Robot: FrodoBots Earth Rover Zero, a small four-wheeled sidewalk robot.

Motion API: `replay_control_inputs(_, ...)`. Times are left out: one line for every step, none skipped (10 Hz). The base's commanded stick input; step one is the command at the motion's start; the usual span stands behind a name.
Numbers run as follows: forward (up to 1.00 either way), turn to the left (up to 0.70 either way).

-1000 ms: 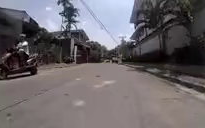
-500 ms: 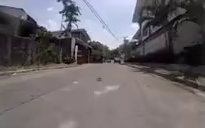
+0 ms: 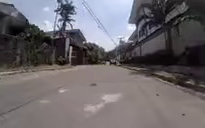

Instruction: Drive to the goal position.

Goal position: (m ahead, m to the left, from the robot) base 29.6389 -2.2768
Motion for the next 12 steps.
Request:
replay_control_inputs(1.00, -0.12)
replay_control_inputs(1.00, -0.27)
replay_control_inputs(1.00, -0.35)
replay_control_inputs(1.00, -0.39)
replay_control_inputs(1.00, -0.24)
replay_control_inputs(1.00, 0.00)
replay_control_inputs(1.00, 0.00)
replay_control_inputs(1.00, 0.00)
replay_control_inputs(1.00, 0.00)
replay_control_inputs(1.00, 0.00)
replay_control_inputs(1.00, 0.00)
replay_control_inputs(1.00, 0.00)
